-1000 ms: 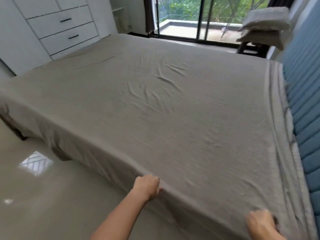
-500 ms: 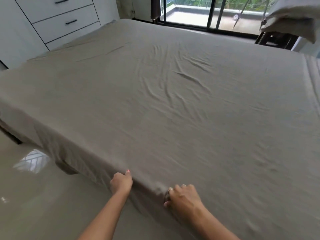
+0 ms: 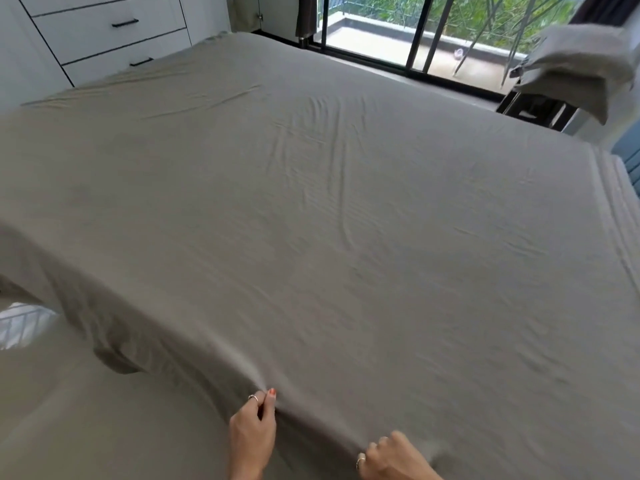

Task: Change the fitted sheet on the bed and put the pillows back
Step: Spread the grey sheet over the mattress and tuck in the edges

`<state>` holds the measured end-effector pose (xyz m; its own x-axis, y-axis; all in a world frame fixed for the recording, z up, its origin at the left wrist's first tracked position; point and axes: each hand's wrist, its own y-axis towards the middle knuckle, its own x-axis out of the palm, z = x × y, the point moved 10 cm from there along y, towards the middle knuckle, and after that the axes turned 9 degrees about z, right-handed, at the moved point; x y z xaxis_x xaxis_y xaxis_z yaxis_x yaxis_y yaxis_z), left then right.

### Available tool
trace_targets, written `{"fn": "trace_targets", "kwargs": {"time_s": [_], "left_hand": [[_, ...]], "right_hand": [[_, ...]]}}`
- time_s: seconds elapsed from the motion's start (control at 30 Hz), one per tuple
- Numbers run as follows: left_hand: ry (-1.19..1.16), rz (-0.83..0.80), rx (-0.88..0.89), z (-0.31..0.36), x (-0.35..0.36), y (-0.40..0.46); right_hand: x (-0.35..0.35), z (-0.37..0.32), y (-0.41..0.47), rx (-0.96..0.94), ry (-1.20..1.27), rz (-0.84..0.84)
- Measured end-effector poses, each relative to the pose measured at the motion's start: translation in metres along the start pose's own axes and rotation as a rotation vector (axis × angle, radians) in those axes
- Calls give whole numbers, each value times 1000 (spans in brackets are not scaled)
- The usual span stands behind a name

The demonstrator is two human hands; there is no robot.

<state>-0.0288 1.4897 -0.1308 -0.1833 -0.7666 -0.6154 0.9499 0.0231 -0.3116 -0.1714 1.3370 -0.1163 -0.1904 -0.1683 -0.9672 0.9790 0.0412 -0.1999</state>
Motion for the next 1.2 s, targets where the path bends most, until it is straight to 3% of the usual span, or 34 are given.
{"fn": "trace_targets", "kwargs": {"time_s": [0.23, 0.33, 0.53, 0.7, 0.8, 0.9, 1.0, 1.13, 1.2], "left_hand": [[-113, 331, -194, 8, -93, 102], [-124, 438, -280, 3, -120, 149], [-28, 311, -303, -38, -106, 211], [5, 285, -181, -23, -128, 194], [-17, 225, -208, -35, -127, 187], [-74, 125, -243, -36, -132, 190], [-71, 104, -275, -36, -160, 210], [-31, 195, -318, -52, -206, 287], [2, 226, -317, -49, -227, 325]], "right_hand": [[-71, -45, 133, -83, 55, 143], [-92, -63, 186, -46, 162, 84], [-76, -85, 207, -106, 128, -87], [-63, -96, 189, -161, -38, -195], [-84, -103, 195, -176, -77, -179], [-80, -127, 194, -390, -26, -323], [-108, -143, 221, -398, 97, -255], [-160, -151, 298, -375, 312, 100], [-159, -162, 339, -405, 317, 49]]}}
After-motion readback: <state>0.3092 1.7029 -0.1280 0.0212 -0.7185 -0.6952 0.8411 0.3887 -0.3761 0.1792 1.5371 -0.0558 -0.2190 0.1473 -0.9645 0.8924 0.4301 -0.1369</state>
